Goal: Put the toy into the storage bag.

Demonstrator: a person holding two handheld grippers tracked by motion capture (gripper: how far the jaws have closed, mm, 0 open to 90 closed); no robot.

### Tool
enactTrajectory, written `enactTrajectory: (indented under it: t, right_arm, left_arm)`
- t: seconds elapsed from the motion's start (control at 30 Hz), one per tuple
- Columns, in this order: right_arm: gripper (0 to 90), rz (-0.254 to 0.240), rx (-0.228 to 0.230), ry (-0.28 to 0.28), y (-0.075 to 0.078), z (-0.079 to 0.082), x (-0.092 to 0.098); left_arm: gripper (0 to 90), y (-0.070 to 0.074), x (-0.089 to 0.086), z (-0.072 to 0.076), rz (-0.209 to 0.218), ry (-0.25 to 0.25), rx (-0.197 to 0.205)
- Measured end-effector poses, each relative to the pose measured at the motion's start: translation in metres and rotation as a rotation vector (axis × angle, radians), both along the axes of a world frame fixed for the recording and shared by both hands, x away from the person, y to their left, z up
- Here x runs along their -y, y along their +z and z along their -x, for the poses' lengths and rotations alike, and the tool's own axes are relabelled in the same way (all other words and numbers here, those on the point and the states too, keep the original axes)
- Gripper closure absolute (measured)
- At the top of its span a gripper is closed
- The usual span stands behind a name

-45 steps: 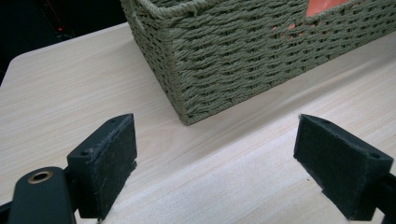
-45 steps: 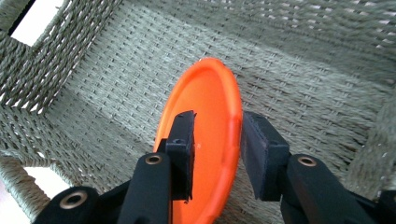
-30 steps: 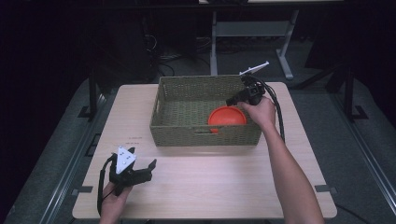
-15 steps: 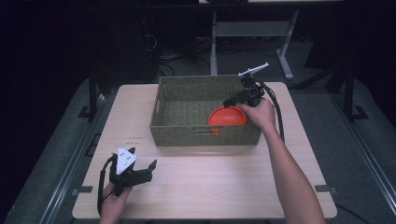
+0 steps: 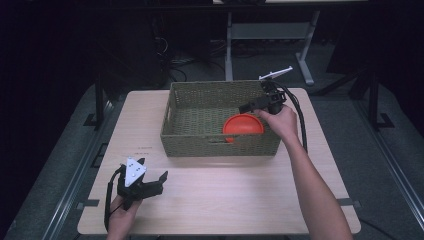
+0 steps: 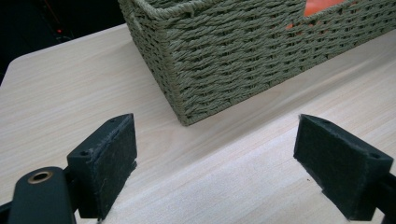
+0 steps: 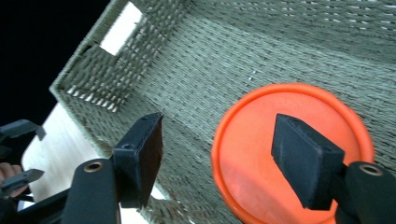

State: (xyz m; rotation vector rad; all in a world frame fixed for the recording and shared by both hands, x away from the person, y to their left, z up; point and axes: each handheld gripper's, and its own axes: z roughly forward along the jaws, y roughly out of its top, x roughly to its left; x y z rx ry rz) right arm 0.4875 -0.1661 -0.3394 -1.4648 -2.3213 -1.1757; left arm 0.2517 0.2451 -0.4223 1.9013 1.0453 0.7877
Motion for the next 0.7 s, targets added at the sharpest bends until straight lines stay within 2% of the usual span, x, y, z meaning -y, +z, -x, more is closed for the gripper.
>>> enactTrajectory:
  t: [0.33,0.7]
  right_arm:
    - [29.1,-0.042,0.003,0.017,-0.001,0.009,0.005]
    - [26.9,-0.051,0.024,0.047,0.007,0.021,0.005]
  left_arm:
    - [12.7,0.000,0.000,0.000,-0.006,-0.001,-0.006]
    - [12.7,0.000,0.000,0.000,-0.003,0.001,-0.001]
